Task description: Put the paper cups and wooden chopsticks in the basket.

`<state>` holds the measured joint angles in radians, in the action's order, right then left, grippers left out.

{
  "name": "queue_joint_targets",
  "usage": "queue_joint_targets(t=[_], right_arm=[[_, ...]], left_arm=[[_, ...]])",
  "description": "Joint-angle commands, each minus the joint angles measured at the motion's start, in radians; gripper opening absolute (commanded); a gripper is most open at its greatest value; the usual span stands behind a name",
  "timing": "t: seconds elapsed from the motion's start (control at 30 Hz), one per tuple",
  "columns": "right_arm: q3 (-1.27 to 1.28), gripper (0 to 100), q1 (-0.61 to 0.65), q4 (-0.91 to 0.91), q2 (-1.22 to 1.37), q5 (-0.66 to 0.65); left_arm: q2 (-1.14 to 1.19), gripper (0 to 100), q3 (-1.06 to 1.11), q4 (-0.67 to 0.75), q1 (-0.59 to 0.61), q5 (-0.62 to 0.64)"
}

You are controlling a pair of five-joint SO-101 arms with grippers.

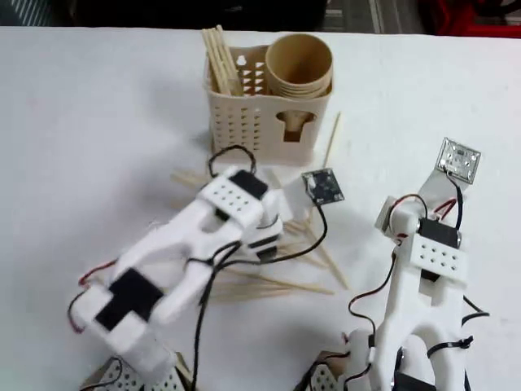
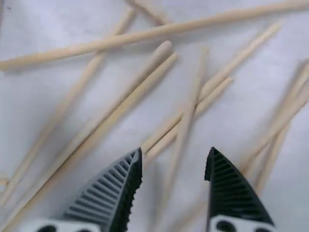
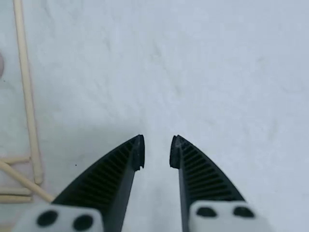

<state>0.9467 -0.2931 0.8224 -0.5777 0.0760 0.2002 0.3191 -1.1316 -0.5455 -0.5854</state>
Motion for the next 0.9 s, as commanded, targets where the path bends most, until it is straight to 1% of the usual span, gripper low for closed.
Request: queue_joint_targets(t=[0.0, 0.1, 0.17, 0.43, 0.6, 0.73, 0.87], right_arm=[[-0.003, 10.1, -0.007, -0.013, -0.022, 0.002], [-0.003, 10.1, -0.007, -0.013, -0.022, 0.002], [-0.003, 10.1, -0.007, -0.013, -0.022, 0.002], [-0.003, 10.1, -0.007, -0.013, -0.022, 0.002], [-0.003, 10.1, -0.007, -0.013, -0.022, 0.002], [-0.003, 10.1, -0.007, -0.013, -0.022, 0.002], [-0.003, 10.1, -0.008, -0.013, -0.022, 0.002]], left_arm=[[0.091, 22, -0.127, -0.017, 0.015, -0.003], [0.165, 22, -0.183, -0.02, 0.015, -0.003], [0.196, 19, -0.226, -0.052, 0.018, -0.003], [0.236, 2, -0.245, -0.074, 0.01, -0.012], [0.236, 2, -0.245, -0.117, 0.01, -0.003], [0.231, 2, -0.256, -0.184, 0.01, -0.003], [0.147, 2, -0.244, -0.239, 0.01, 0.0]])
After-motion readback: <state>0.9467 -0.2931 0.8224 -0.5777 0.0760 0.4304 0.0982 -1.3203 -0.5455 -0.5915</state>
